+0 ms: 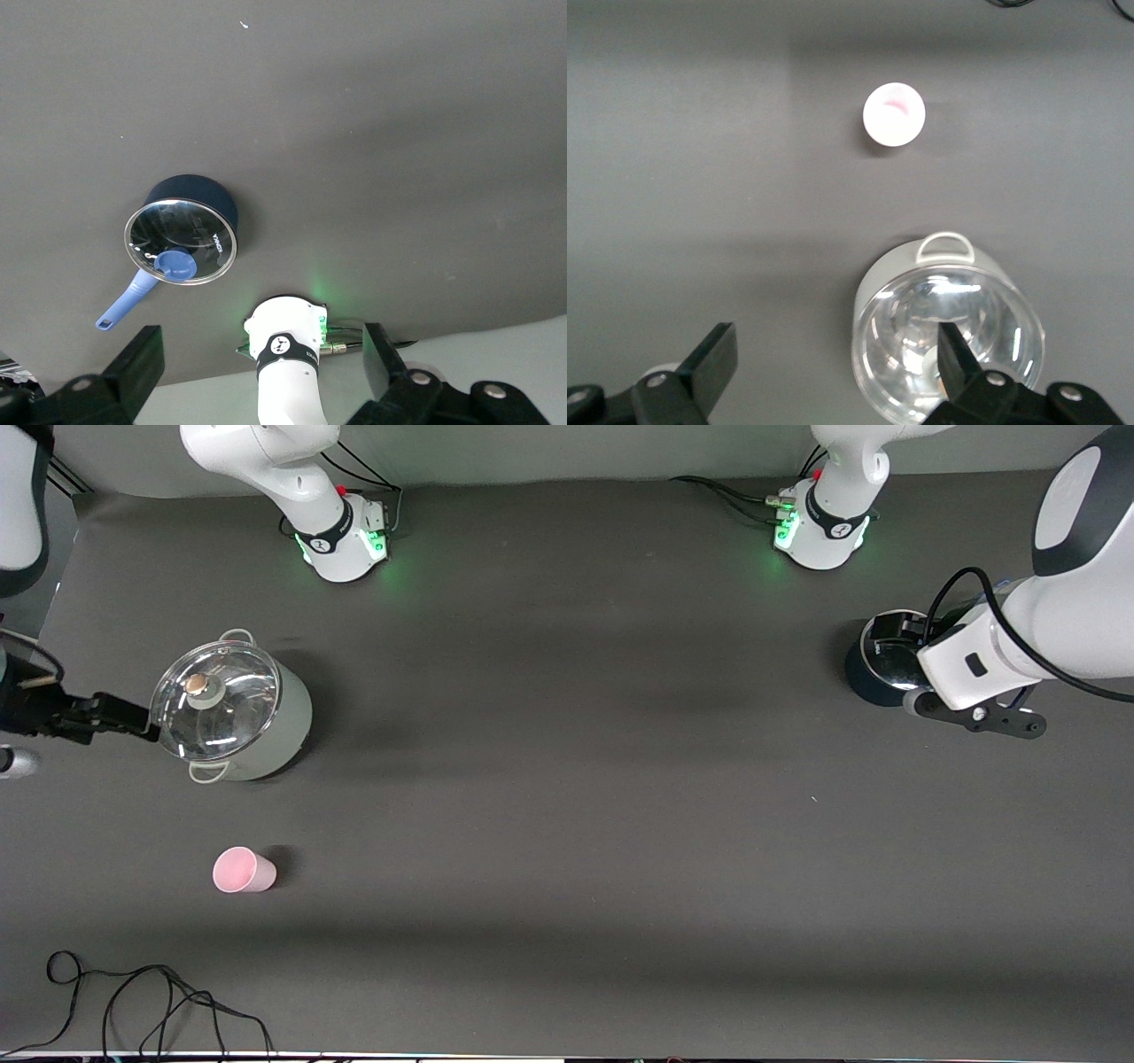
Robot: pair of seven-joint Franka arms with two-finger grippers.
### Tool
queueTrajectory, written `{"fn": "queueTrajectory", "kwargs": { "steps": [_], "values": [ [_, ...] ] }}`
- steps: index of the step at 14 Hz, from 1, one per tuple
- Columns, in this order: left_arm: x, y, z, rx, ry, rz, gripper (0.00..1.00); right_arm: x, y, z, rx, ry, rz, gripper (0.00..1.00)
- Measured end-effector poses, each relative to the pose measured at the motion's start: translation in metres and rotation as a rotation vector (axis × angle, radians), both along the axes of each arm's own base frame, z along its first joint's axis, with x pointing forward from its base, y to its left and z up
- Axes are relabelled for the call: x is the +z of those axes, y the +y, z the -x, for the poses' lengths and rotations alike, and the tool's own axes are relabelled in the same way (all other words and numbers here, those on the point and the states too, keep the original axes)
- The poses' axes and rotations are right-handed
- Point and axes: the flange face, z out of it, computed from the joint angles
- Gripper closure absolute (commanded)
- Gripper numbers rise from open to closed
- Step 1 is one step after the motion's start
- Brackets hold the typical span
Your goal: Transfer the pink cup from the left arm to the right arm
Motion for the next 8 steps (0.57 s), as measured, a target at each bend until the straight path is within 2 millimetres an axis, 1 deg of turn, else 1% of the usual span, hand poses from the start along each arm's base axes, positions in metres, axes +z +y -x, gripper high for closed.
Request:
{"fn": "queueTrajectory", "kwargs": {
  "steps": [1, 2, 4, 6, 7, 8],
  "values": [
    [0.001, 0.003, 0.0, 0.007, -0.003, -0.003, 0.0, 0.006, 0.002, 0.004, 0.0, -0.006, -0.003, 0.0],
    [0.003, 0.01, -0.001, 0.022, -0.007, -0.009, 0.0, 0.011, 0.0, 0.008, -0.002, -0.006, -0.007, 0.0],
    [0.007, 0.033, -0.002, 0.073, -0.013, -0.031, 0.0, 0.021, -0.005, 0.016, -0.008, -0.015, -0.015, 0.0],
    [0.008, 0.058, -0.002, 0.122, -0.021, -0.049, 0.0, 0.026, -0.008, 0.021, -0.015, -0.021, -0.02, 0.0],
    [0.008, 0.066, -0.002, 0.119, -0.041, -0.042, 0.0, 0.026, -0.01, 0.022, -0.027, -0.022, -0.021, 0.0],
    [0.008, 0.07, -0.001, 0.095, -0.071, -0.028, 0.0, 0.026, -0.012, 0.022, -0.038, -0.021, -0.022, 0.0]
  ]
}}
